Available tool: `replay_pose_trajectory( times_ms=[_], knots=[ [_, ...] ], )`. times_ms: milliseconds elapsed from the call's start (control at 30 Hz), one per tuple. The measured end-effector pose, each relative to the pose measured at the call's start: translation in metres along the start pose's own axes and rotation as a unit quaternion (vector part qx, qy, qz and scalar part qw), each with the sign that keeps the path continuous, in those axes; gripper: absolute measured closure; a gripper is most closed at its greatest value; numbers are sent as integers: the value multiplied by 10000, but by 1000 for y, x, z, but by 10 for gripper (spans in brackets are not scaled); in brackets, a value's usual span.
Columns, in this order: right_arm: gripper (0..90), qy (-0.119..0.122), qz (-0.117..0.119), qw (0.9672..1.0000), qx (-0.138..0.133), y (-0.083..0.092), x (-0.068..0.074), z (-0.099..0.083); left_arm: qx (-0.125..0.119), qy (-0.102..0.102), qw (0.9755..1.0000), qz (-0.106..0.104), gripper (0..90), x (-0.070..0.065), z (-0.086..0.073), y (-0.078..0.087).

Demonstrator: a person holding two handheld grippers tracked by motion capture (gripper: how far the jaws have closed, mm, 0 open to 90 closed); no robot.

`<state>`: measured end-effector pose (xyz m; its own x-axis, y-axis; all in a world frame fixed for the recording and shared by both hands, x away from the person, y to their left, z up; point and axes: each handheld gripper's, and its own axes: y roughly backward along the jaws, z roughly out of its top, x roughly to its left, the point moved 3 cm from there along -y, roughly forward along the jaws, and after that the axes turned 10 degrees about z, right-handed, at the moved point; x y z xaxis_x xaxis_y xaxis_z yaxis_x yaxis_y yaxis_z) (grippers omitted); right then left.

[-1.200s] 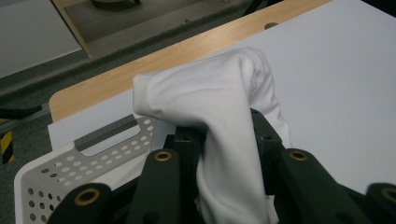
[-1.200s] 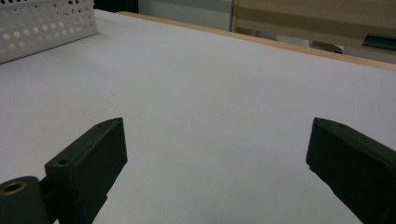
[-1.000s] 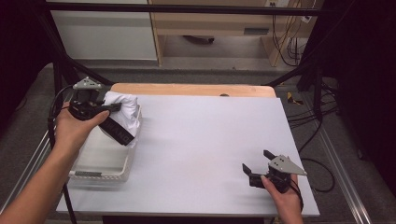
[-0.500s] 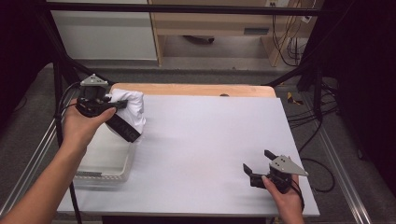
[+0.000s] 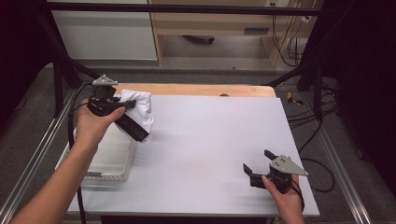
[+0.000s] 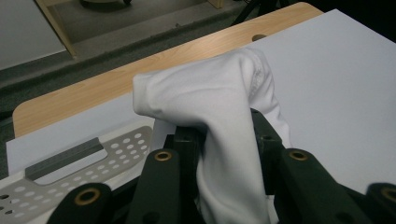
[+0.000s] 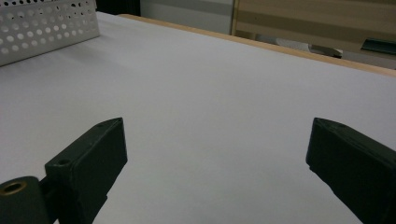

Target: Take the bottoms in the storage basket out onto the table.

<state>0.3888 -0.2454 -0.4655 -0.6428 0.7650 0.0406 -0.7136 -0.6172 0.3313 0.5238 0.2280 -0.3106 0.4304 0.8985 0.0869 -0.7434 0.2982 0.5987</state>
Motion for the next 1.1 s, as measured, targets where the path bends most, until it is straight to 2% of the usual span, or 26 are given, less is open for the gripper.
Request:
replay_pose_trajectory(
  times_ms=[667,1100],
  knots=[
    [56,11,12,10000,52,-1,-2,-1,-76,-88,9998,-130,693,-17,6,-17],
    [56,17,1,10000,42,1,-3,-2,-149,-103,9997,-138,693,-22,14,-17]
  ],
)
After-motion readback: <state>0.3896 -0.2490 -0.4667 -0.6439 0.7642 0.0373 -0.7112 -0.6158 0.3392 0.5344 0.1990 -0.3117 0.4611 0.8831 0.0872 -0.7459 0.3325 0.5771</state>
